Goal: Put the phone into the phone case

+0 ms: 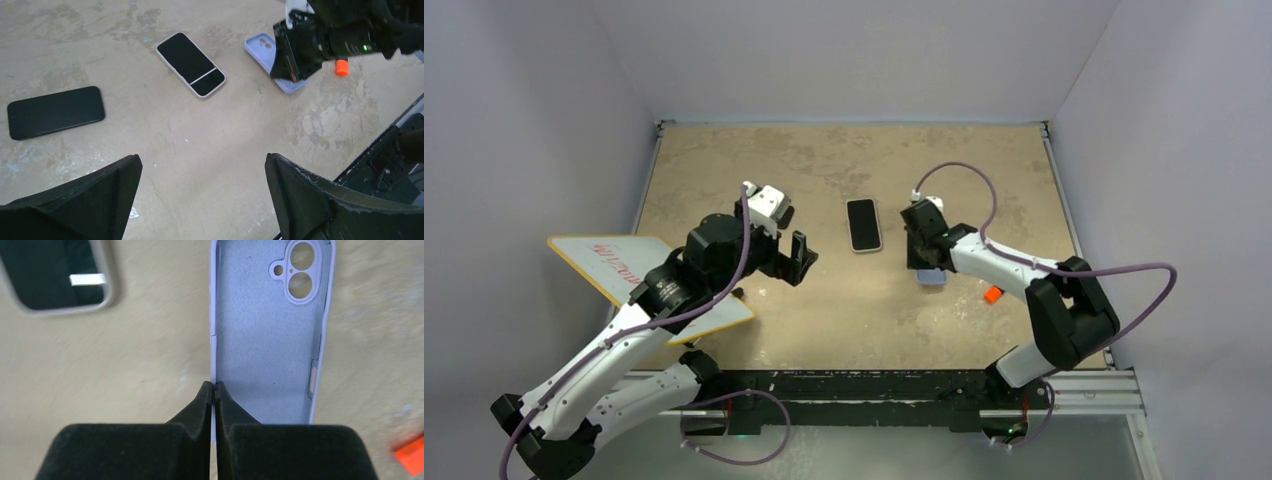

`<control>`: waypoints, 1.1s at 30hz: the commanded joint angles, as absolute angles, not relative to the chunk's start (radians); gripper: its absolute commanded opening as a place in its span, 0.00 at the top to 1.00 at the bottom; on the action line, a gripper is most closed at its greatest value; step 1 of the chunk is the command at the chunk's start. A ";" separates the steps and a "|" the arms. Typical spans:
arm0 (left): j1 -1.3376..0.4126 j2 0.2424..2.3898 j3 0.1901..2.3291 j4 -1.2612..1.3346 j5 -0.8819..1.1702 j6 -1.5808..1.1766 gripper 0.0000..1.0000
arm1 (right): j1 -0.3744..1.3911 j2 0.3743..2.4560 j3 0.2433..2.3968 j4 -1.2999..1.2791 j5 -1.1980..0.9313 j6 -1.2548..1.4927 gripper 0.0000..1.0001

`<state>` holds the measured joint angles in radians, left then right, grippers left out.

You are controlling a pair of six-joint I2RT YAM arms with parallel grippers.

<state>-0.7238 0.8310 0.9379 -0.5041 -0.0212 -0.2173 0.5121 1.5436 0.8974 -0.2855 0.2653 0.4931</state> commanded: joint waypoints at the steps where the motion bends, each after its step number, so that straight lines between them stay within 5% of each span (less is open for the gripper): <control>1: -0.721 0.802 0.956 -0.501 -0.120 -0.222 0.00 | 0.659 1.499 0.868 -0.334 0.265 0.589 1.00; 16: -0.722 0.733 0.952 -0.517 -0.276 -0.242 0.00 | 0.975 1.522 0.878 -0.243 0.183 0.777 0.99; 25: -0.722 0.671 0.947 -0.517 -0.337 -0.255 0.00 | 0.972 1.529 0.946 -0.192 0.128 0.720 0.56; 29: -0.721 0.646 0.948 -0.514 -0.358 -0.256 0.00 | 0.965 1.557 1.024 -0.126 0.185 0.610 0.27; 33: -0.722 0.618 0.943 -0.514 -0.369 -0.260 0.00 | 0.931 1.648 1.122 -0.068 0.192 0.498 0.08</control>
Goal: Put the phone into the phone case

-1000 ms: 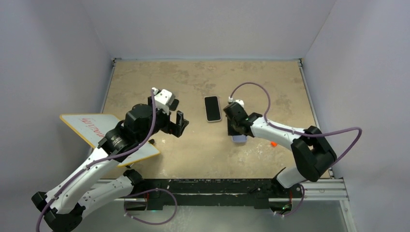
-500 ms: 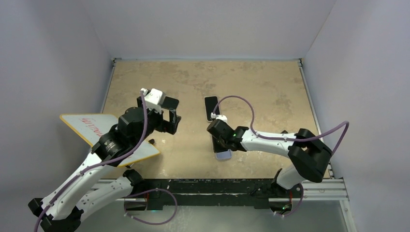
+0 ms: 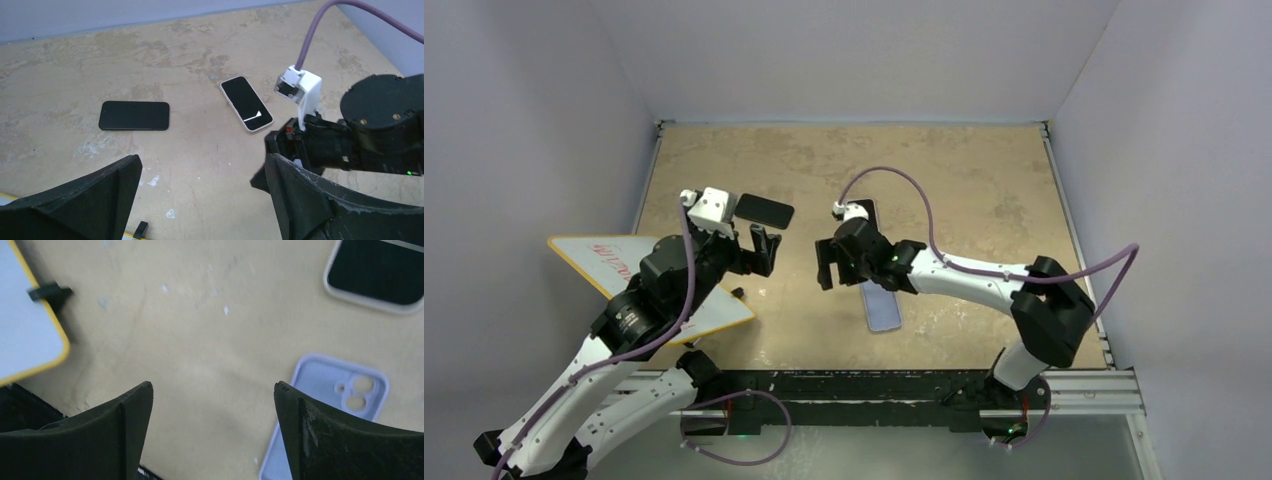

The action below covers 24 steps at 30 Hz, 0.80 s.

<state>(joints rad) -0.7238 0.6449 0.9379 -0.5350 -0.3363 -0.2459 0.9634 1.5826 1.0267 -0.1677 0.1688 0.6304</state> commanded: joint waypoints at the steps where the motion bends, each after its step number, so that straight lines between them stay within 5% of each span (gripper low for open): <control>1: -0.722 0.612 0.942 -0.514 -0.368 -0.262 0.00 | 0.917 1.673 1.142 -0.040 0.165 0.466 0.03; 16: -0.722 0.576 0.934 -0.505 -0.364 -0.261 0.00 | 0.818 2.092 1.524 0.270 -0.047 0.067 0.01; 24: -0.721 0.553 0.931 -0.505 -0.364 -0.262 0.00 | 0.815 2.332 1.823 0.190 -0.159 0.005 0.01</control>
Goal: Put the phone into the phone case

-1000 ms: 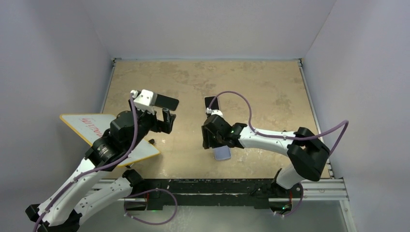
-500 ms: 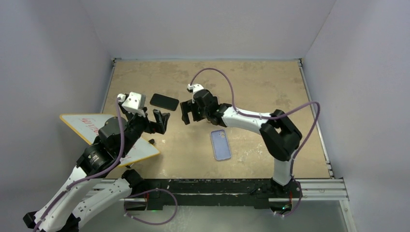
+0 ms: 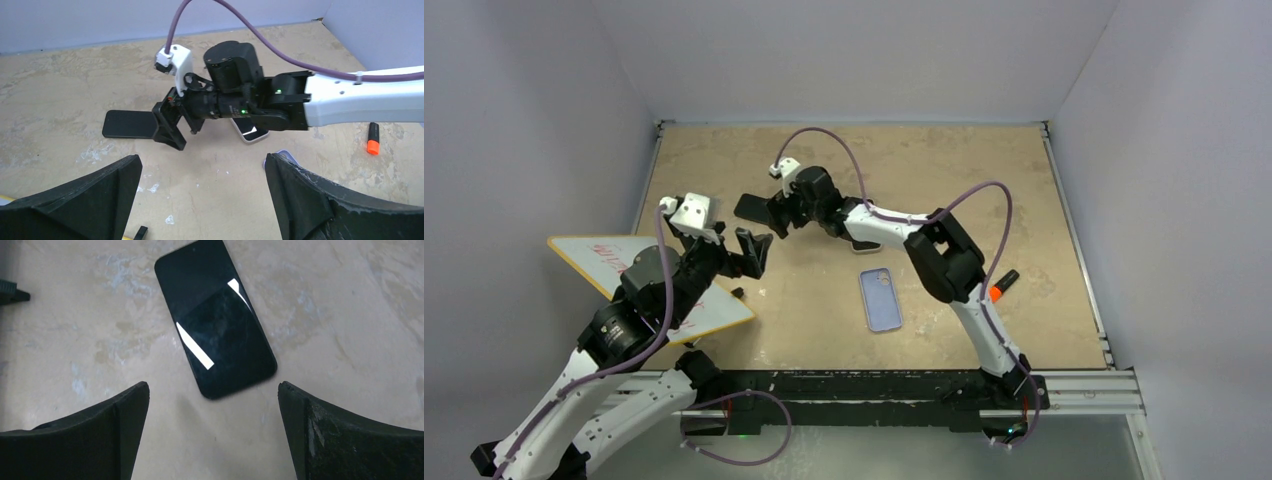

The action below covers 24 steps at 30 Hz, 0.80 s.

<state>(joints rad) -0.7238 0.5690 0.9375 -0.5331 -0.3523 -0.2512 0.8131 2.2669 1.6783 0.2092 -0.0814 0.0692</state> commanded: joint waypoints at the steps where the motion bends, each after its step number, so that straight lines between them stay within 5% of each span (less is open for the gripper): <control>1: -0.721 0.550 0.930 -0.505 -0.365 -0.262 0.00 | 0.815 2.361 1.865 0.176 -0.159 0.004 0.01; 10: -0.721 0.555 0.930 -0.508 -0.357 -0.262 0.00 | 0.813 2.607 2.220 0.038 -0.157 -0.135 0.01; 24: -0.721 0.557 0.928 -0.502 -0.371 -0.258 0.00 | 0.818 2.593 2.164 0.021 -0.138 -0.121 0.12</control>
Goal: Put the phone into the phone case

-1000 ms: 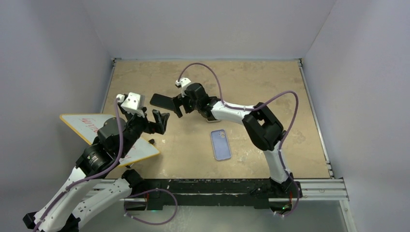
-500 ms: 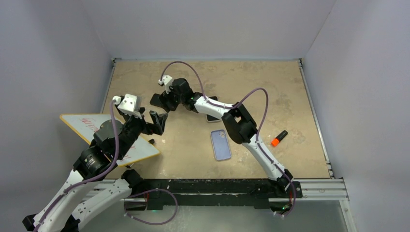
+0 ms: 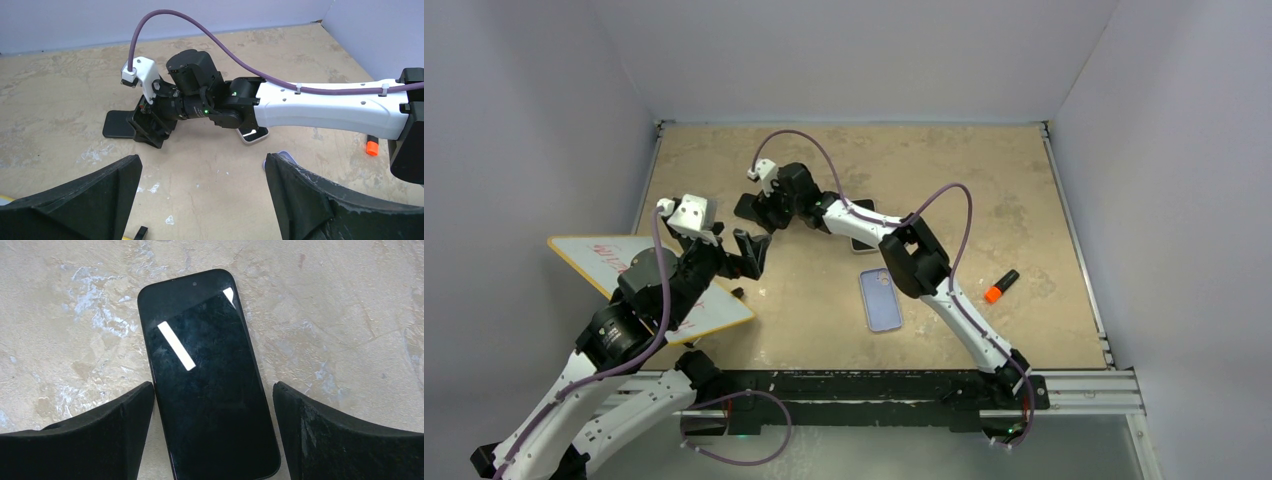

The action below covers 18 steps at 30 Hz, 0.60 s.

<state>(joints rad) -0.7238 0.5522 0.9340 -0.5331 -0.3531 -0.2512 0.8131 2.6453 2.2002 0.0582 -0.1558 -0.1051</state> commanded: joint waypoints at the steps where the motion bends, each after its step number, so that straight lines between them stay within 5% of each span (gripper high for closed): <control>1: -0.722 0.557 0.928 -0.502 -0.373 -0.257 0.00 | 0.818 2.580 2.145 0.023 -0.143 -0.119 0.14; 18: -0.721 0.590 0.935 -0.511 -0.400 -0.263 0.00 | 0.814 2.266 1.656 0.127 -0.022 0.037 0.48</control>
<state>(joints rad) -0.7238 0.5709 0.9340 -0.5331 -0.3759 -0.2508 0.8131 2.3734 1.7645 0.1200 -0.0967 -0.0494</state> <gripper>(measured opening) 0.996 0.734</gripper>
